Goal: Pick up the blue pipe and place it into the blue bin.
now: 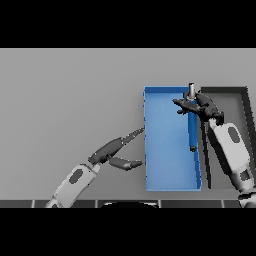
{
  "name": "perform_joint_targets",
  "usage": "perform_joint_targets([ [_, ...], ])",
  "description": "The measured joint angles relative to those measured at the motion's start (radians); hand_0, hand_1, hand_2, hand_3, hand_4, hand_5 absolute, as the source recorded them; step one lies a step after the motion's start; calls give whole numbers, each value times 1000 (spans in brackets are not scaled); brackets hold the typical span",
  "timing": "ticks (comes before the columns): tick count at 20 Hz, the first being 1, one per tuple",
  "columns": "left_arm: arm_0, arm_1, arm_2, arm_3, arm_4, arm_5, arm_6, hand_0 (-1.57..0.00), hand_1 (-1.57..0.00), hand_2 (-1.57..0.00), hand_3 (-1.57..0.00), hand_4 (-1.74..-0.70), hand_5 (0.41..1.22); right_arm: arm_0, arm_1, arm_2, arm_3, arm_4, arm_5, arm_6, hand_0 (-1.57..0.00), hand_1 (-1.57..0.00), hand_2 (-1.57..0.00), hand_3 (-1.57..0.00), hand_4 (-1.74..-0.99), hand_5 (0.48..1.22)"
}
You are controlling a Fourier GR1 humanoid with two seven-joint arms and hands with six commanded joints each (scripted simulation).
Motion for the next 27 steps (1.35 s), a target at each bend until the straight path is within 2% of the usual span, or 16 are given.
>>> perform_joint_targets([
  [2,-5,-16,-13,-4,-7,4,14,1,1,1,1,-882,493,-23,-48,133,54,-115,-59,1,-1005,-968,-930,-614,-1451,1146],
  [3,-12,-17,-8,3,-3,3,29,1,1,1,1,-880,495,-49,-75,201,81,-201,-97,0,-804,-775,-744,-491,-1385,1114],
  [4,5,-10,-14,-11,-3,0,8,1,1,1,1,-880,497,-69,-94,254,89,-259,-126,1,-643,-619,-595,-393,-1334,1135],
  [5,-5,-5,-2,-12,3,3,13,1,1,1,1,-881,497,-89,-124,309,91,-327,-124,1,-514,-495,-476,-314,-1296,1152],
  [7,-18,-16,-2,0,5,2,25,1,1,1,1,-881,495,-119,-163,395,81,-371,-71,1,-329,-317,-304,-201,-1230,1056],
  [9,-3,-7,-7,-8,-2,2,6,1,1,1,1,-878,491,-142,-175,454,62,-311,-40,1,-210,-202,-194,-128,-1179,982],
  [14,-9,-6,2,3,-1,6,14,1,1,1,1,-878,480,-154,-196,499,52,-226,-14,-16,-68,-66,-63,-41,-1131,829],
  [15,-4,-14,-6,6,-5,7,13,1,1,1,1,-878,478,-164,-191,502,68,-215,-14,-20,-194,-91,-54,-33,-1131,809],
  [16,1,-13,-8,7,-7,7,7,1,1,1,1,-881,476,-167,-183,502,77,-209,-16,-34,-377,-184,-82,-26,-1144,792],
  [17,-10,-7,5,10,3,4,11,1,1,1,1,-881,474,-161,-185,502,79,-209,-16,-36,-301,-147,-65,-21,-1152,778],
  [18,-1,-2,1,2,-2,3,-3,1,1,1,1,-882,474,-161,-190,502,76,-209,-14,-35,-241,-117,-52,-16,-1153,777],
  [19,-4,-18,-12,12,-8,4,11,1,1,1,1,-883,473,-164,-185,499,78,-209,-6,-52,-192,-94,-41,-13,-1156,790],
  [21,6,-3,-7,-9,-3,4,4,1,1,1,1,-885,476,-156,-190,495,68,-230,9,-39,-123,-60,-26,-8,-1154,809],
  [23,6,-10,-10,-2,-8,8,14,1,1,1,1,-885,478,-143,-197,485,56,-244,5,-53,-212,-100,-24,-5,-1152,804],
  [27,2,-8,-7,-17,-3,12,35,1,1,1,1,-885,480,-155,-185,494,66,-226,2,-57,-212,-100,-24,-5,-1152,798],
])
